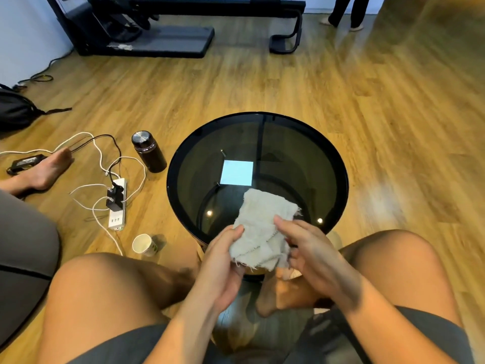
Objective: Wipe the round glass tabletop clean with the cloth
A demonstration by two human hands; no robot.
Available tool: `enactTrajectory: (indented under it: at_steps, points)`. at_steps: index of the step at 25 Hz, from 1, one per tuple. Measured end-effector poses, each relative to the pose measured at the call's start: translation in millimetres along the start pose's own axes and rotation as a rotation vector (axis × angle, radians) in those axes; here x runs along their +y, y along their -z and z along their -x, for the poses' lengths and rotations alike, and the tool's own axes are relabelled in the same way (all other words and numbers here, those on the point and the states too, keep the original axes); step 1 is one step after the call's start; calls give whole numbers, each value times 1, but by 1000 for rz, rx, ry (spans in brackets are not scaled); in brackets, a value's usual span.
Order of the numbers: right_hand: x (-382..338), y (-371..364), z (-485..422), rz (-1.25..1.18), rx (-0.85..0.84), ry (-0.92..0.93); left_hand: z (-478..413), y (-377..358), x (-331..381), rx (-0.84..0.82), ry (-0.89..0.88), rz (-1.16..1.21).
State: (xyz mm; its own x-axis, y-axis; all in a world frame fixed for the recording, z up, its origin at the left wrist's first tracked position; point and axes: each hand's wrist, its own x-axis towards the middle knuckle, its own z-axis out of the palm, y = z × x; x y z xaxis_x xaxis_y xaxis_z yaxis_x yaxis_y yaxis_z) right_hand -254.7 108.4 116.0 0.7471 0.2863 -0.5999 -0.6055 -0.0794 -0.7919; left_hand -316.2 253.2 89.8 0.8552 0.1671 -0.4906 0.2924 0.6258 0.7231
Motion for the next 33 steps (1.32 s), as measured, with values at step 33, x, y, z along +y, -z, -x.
enactTrajectory:
  at_steps: [33]
  points:
    - [173, 414, -211, 120, 688, -550, -261, -252, -287, 196, 736, -701]
